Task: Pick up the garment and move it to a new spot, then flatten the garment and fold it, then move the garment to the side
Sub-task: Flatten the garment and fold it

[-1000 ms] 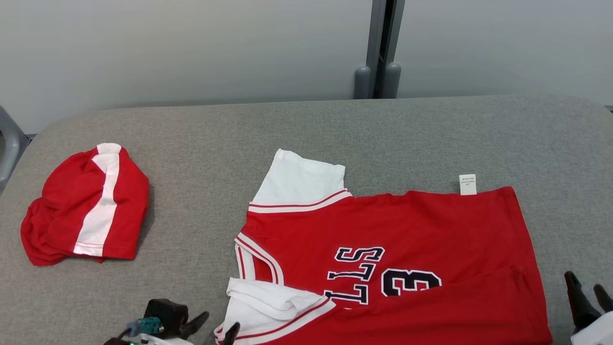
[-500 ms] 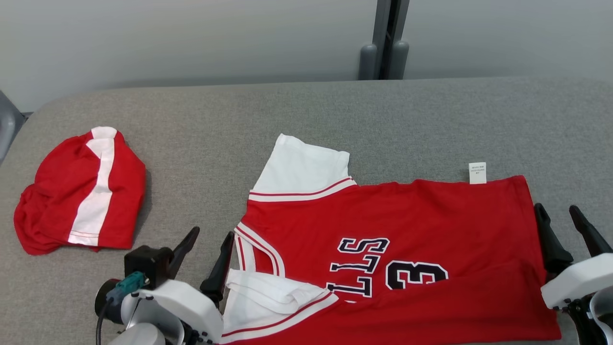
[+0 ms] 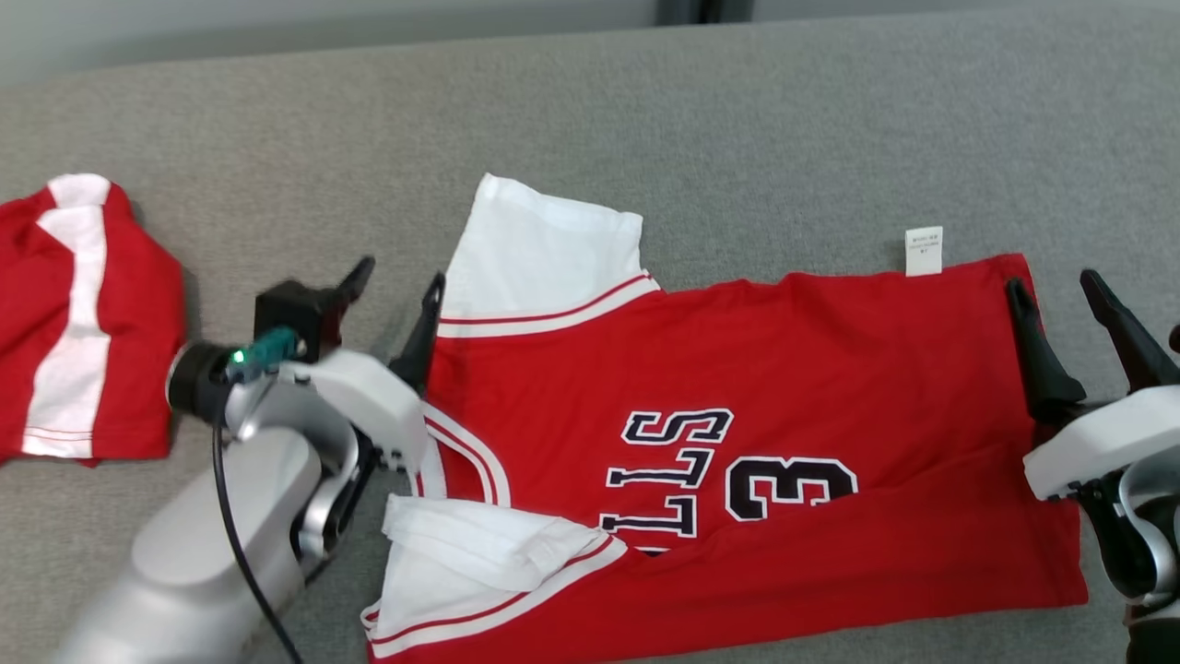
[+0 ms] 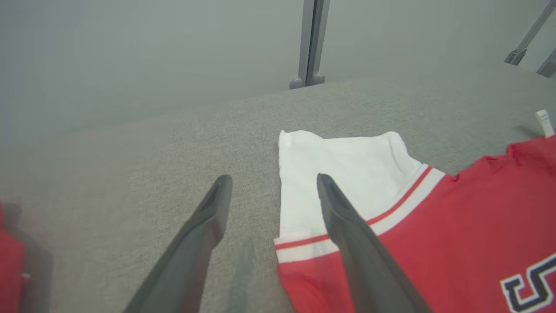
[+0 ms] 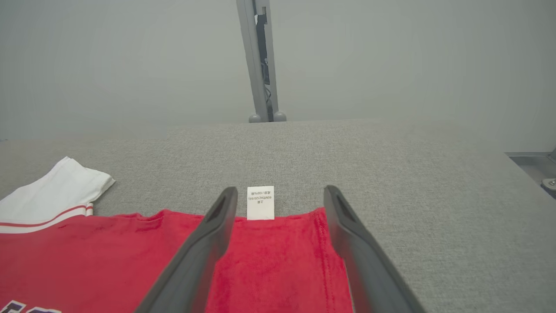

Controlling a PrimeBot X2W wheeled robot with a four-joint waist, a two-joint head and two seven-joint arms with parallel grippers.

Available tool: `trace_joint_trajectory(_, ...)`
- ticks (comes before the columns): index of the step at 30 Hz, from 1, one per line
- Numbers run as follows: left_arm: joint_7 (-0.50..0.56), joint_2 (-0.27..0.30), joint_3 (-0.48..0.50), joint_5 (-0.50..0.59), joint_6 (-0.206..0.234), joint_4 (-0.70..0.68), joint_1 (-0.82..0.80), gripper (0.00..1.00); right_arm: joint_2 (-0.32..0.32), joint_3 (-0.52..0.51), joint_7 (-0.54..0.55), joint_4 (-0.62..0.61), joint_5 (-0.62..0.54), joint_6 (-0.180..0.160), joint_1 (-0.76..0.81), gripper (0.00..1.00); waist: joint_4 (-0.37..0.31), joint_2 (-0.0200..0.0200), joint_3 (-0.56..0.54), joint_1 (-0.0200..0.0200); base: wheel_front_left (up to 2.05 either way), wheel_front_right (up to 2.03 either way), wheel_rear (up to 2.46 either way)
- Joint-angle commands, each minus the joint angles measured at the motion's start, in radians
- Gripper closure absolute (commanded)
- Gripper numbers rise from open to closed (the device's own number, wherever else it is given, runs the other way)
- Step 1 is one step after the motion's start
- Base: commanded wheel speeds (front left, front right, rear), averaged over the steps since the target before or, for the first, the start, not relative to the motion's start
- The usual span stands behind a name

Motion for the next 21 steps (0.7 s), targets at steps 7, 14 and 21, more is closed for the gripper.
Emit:
trace_joint_trajectory(7, 0.027, -0.039, -0.007, 0.03, -0.058, 0.151, -0.187, 0.0, -0.014, 0.04, -0.013, -0.009, -0.015, 0.0, -0.075, 0.0, -0.05, 0.0, 0.095, 0.0, 0.0, 0.0, 0.0)
trace_joint_trajectory(14, 0.058, -0.088, -0.023, 0.03, -0.125, 0.294, -0.305, 0.0, -0.004, 0.055, -0.028, -0.002, -0.024, 0.0, -0.123, 0.0, -0.067, 0.0, 0.134, 0.0, 0.0, 0.0, 0.0)
trace_joint_trajectory(21, 0.099, -0.107, -0.043, 0.035, -0.178, 0.411, -0.378, 0.0, 0.029, 0.078, -0.057, 0.015, -0.042, 0.0, -0.126, 0.0, -0.091, 0.0, 0.156, 0.0, 0.0, 0.0, 0.0)
